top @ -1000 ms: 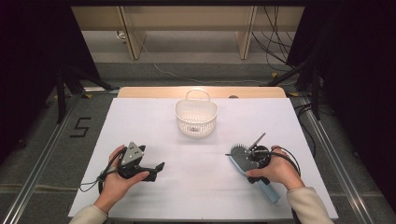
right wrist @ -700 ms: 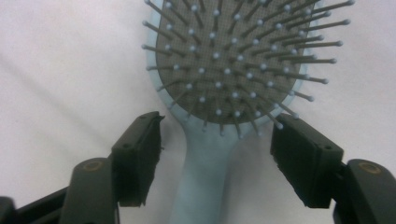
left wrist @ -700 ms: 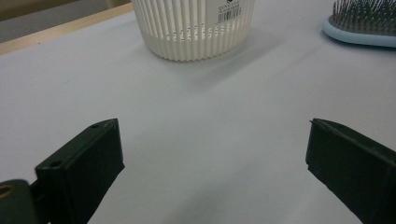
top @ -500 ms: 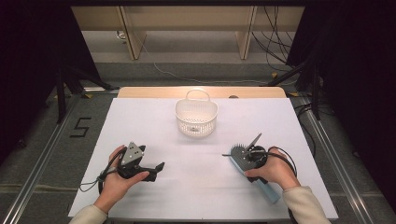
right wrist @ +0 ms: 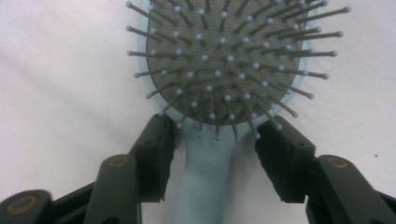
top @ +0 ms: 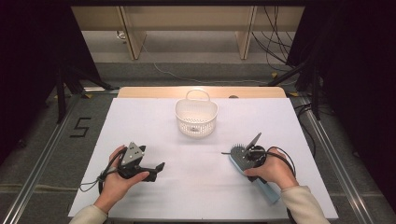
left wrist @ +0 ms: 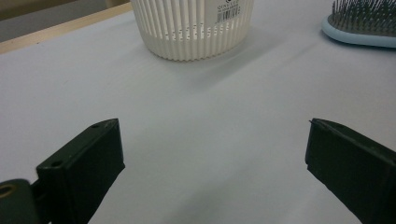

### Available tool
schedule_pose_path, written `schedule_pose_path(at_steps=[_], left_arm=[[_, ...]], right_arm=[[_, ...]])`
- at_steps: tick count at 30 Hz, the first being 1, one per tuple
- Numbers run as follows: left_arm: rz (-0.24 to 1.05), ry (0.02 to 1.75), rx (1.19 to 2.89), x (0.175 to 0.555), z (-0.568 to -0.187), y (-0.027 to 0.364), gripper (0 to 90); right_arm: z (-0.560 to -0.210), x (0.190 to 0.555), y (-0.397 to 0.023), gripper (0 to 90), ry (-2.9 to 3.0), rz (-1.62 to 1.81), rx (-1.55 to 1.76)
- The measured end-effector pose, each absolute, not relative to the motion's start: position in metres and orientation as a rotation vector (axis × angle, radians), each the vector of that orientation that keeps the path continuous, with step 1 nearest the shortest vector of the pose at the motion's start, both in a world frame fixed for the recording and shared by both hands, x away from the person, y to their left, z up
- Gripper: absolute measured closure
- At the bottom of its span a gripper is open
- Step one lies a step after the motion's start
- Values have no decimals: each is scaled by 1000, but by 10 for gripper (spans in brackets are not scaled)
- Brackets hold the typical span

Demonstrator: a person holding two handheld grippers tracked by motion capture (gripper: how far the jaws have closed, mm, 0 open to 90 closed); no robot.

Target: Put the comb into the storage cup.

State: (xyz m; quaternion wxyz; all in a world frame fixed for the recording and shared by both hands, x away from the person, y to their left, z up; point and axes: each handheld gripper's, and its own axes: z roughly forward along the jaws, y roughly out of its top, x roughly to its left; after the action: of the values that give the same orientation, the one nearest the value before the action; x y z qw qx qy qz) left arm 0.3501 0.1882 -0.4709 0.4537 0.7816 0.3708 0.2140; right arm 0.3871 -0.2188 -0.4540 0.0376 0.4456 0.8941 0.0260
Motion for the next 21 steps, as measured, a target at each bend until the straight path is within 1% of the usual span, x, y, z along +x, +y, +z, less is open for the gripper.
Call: schedule_pose_path(at_steps=[9,15,21], left_arm=[[527,914,1930,350,-471,188,38],[527,912,1933,350,-471,188,38],[526,912,1932,350,-471,188,38]], right_arm=[[-453,387,-216,554,2730,59,1430],[-453,387,-216,645,2740,49,1442],[-453,387,-215,663,2744,49,1440]])
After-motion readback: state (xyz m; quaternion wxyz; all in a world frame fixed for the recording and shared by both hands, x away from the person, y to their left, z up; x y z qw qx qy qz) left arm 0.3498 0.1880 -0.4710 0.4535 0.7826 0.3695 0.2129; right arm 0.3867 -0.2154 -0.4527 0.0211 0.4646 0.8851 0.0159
